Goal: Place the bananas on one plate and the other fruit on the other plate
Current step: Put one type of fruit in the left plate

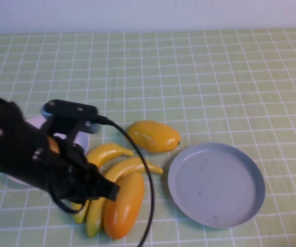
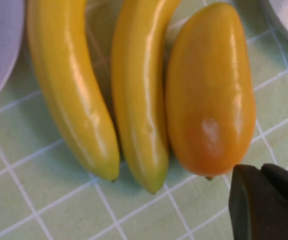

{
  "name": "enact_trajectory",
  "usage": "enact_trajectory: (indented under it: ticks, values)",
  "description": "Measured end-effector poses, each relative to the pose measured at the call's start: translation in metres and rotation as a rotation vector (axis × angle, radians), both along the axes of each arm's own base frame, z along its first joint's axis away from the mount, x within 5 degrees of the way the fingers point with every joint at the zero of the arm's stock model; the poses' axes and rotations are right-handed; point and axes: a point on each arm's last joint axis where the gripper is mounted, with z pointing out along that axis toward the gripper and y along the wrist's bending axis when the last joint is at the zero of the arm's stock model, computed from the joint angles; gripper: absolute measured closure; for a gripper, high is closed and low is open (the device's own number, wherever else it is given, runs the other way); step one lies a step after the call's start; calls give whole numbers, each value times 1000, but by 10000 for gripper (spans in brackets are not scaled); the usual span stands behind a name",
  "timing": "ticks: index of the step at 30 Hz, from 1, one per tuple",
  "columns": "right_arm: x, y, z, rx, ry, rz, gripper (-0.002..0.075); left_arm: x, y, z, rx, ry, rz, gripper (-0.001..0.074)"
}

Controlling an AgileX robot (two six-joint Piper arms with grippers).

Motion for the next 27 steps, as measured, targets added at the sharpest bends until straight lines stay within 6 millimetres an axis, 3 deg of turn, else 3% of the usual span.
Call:
enact_trajectory:
  ticks: [5,8,12,14,17,21,27]
  values:
    - [0,0,0,0,0,0,741,1,-43,-5,68,18,-80,736]
    - [0,0,0,0,0,0,742,4,-59,-8,121,31,-139,707]
    - [0,0,0,0,0,0,742,12,-70,-14,178,73,-175,528]
    - [0,0,0,0,0,0,741,17,-75,-20,194,87,-177,384]
    - [0,0,0,0,0,0,741,22,-80,-28,202,90,-181,228]
    - [0,0,0,0,0,0,742,28,-83,-36,221,72,-188,164]
    - [0,0,0,0,0,0,741,34,-84,-45,271,58,-202,152]
